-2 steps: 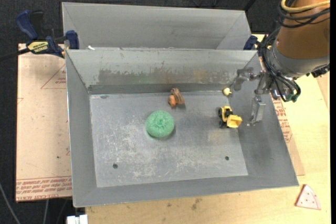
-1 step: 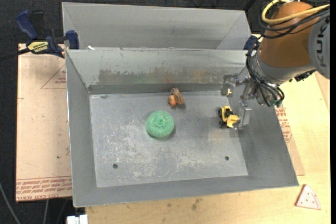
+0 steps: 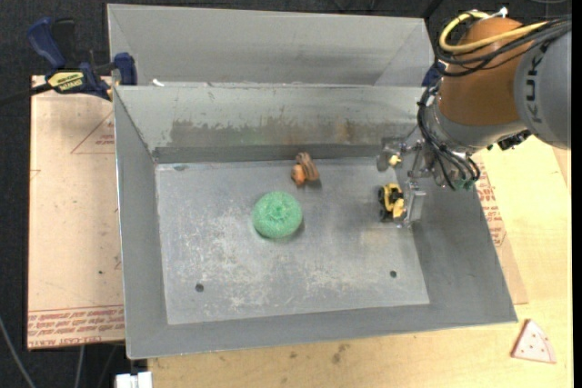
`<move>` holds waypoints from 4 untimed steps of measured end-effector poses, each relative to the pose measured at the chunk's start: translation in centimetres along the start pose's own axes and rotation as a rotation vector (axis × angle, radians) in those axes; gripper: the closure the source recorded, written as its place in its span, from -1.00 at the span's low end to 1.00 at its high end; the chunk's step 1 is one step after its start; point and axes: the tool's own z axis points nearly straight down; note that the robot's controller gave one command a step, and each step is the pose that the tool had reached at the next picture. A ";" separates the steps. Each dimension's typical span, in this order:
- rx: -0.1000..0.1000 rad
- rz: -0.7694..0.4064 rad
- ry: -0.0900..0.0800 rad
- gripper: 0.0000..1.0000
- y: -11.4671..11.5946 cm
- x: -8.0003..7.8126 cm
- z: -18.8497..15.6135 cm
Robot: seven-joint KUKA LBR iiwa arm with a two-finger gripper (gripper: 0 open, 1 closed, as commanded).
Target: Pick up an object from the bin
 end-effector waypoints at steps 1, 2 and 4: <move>0.002 -0.045 0.000 1.00 -3.0 2.9 2.8; 0.002 -0.046 0.000 1.00 -3.0 2.9 2.8; 0.001 -0.028 0.003 -1.00 -2.2 5.7 -13.8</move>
Offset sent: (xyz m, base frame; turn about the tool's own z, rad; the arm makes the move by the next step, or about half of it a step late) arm 0.0000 0.0000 0.0000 0.0000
